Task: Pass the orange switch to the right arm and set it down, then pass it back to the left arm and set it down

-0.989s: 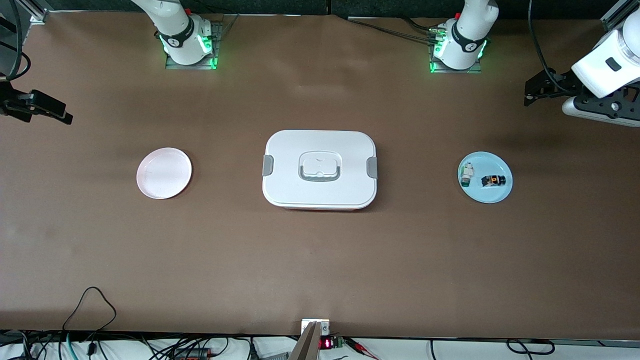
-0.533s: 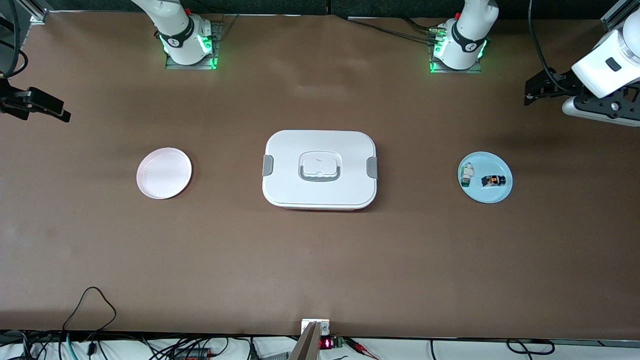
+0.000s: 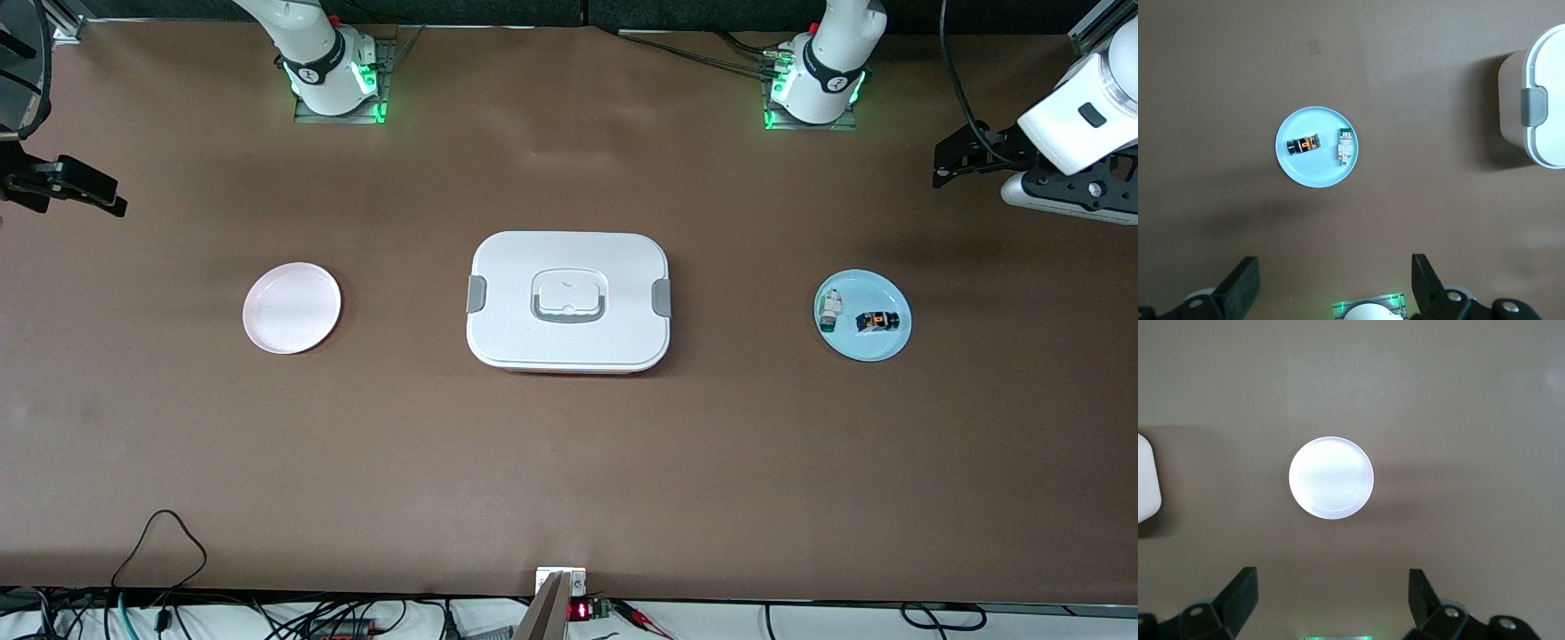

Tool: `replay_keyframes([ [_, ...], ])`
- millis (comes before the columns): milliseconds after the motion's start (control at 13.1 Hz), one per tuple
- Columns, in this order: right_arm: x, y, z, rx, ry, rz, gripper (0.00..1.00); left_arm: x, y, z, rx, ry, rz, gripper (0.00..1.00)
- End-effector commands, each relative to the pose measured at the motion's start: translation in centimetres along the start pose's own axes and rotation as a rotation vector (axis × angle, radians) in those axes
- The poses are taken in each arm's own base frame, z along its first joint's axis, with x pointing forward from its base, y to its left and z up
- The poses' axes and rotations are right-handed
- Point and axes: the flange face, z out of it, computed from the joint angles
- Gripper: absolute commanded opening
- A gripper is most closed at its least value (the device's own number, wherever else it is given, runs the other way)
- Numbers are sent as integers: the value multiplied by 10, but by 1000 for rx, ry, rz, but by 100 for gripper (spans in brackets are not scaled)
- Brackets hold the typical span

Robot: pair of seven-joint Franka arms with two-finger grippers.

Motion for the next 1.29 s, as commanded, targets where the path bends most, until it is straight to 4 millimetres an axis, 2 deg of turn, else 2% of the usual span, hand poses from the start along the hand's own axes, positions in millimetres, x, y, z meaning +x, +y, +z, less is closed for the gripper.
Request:
replay_keyframes([
  [0, 1, -1, -4, -14, -7, -12, 100, -4, -11, 0, -6, -21, -38, 100],
  [152, 1, 0, -3, -14, -9, -11, 100, -1, -14, 6, -7, -42, -38, 100],
  [304, 1, 0, -3, -17, -10, -11, 100, 2, -16, 23, -14, -122, -39, 100],
  [457, 1, 1, -3, -17, -10, -9, 100, 6, -39, 39, -31, -171, -73, 100],
  [533, 1, 0, -3, -17, -10, -11, 100, 9, -52, 52, -40, -198, -90, 100],
  [761, 1, 1, -3, -18, -10, -8, 100, 32, -61, 90, -47, -233, -100, 100],
  [913, 7, 6, 8, -18, -29, 6, 100, 41, -65, 120, -18, -225, -105, 100],
  [1218, 8, 5, 8, -20, -32, -5, 100, 46, -65, 219, -2, -160, -135, 100],
])
